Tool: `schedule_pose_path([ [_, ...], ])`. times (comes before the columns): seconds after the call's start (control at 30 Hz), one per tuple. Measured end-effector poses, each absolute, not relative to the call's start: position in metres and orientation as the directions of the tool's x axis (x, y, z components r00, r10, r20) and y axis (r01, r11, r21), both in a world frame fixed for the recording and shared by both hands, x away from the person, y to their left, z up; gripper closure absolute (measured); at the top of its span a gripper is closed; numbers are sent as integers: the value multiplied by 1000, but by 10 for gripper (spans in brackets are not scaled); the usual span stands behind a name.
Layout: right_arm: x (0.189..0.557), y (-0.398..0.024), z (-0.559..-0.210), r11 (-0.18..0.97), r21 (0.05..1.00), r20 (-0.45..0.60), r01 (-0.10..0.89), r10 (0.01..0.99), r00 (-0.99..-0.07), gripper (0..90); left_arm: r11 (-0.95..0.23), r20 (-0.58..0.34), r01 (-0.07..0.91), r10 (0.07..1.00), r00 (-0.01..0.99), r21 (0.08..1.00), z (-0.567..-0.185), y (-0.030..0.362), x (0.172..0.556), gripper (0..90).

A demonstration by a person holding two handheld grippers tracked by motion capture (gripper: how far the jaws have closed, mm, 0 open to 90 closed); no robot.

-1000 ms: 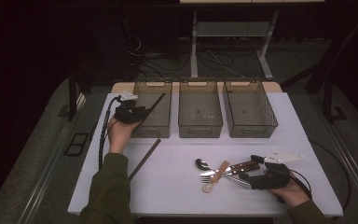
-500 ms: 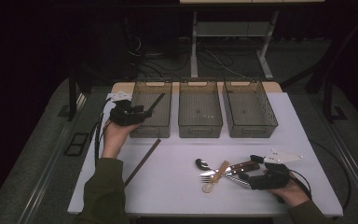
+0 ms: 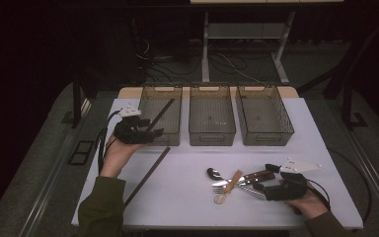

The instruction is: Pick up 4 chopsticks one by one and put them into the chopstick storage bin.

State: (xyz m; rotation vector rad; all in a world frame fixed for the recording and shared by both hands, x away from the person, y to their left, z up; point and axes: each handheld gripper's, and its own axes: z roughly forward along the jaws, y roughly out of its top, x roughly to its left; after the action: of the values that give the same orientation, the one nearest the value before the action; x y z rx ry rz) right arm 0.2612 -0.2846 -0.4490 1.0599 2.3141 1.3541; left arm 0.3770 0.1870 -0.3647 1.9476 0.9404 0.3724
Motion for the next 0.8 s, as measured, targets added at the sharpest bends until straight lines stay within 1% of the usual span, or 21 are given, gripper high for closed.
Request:
schedule_pose_path([
  [0.23,261,-285,-449,297,837,135,460,702,-699,138,-311,-110,466,726,679,828,-370,184,358,205],
  [0.33,261,-285,-448,297,837,136,460,702,-699,138,-319,-105,462,721,685,828,-372,185,350,181],
  [0.57,262,-286,-448,295,838,135,460,703,-698,138,-318,-103,454,716,690,832,-379,186,330,172],
  [0.8,261,-286,-448,297,837,134,459,702,-699,138,-348,-87,453,708,701,821,-392,187,307,170],
])
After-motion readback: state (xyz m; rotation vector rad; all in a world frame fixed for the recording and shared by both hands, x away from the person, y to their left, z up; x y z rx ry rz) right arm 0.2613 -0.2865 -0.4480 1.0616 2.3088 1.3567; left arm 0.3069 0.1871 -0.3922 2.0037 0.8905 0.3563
